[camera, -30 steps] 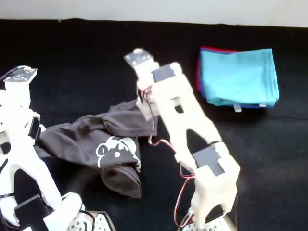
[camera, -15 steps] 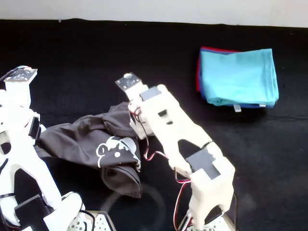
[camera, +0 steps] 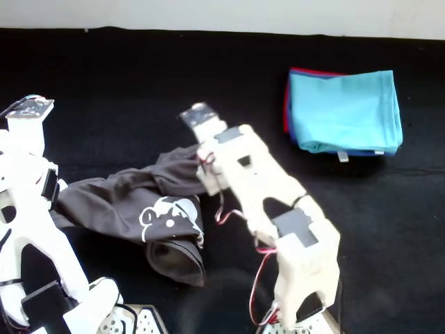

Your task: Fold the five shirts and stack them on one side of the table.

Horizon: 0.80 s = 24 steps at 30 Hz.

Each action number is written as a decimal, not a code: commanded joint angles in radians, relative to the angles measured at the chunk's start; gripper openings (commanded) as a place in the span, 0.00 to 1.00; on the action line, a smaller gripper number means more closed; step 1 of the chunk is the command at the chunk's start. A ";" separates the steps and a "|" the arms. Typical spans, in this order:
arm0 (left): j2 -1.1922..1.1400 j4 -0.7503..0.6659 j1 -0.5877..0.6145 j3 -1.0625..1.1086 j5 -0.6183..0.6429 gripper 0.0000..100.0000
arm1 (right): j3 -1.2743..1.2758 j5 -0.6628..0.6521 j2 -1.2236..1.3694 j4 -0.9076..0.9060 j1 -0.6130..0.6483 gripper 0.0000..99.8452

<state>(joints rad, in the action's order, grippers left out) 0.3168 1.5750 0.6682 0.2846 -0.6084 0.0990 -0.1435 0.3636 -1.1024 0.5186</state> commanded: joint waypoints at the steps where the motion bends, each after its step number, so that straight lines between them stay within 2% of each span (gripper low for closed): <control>1: 0.025 -0.014 0.001 0.005 -0.003 0.01 | -0.062 0.008 -0.120 -0.048 -0.068 0.00; 7: 0.035 -0.028 -0.056 0.008 0.006 0.01 | -0.071 0.002 -0.351 -0.082 -0.136 0.01; 10: 0.035 -0.023 -0.102 -0.065 0.072 0.01 | -0.073 -0.008 -0.450 -0.067 -0.186 0.01; 17: 0.036 -0.020 -0.194 -0.338 0.097 0.01 | -0.088 -0.109 -0.627 0.013 -0.323 0.01; 24: 0.036 0.055 -0.326 -0.673 0.097 0.01 | -0.295 -0.138 -0.668 0.007 -0.418 0.01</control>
<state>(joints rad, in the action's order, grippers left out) 0.3168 1.5980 0.3966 -0.2386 -0.5209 -0.0667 -0.2723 -0.2547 -1.1086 0.1504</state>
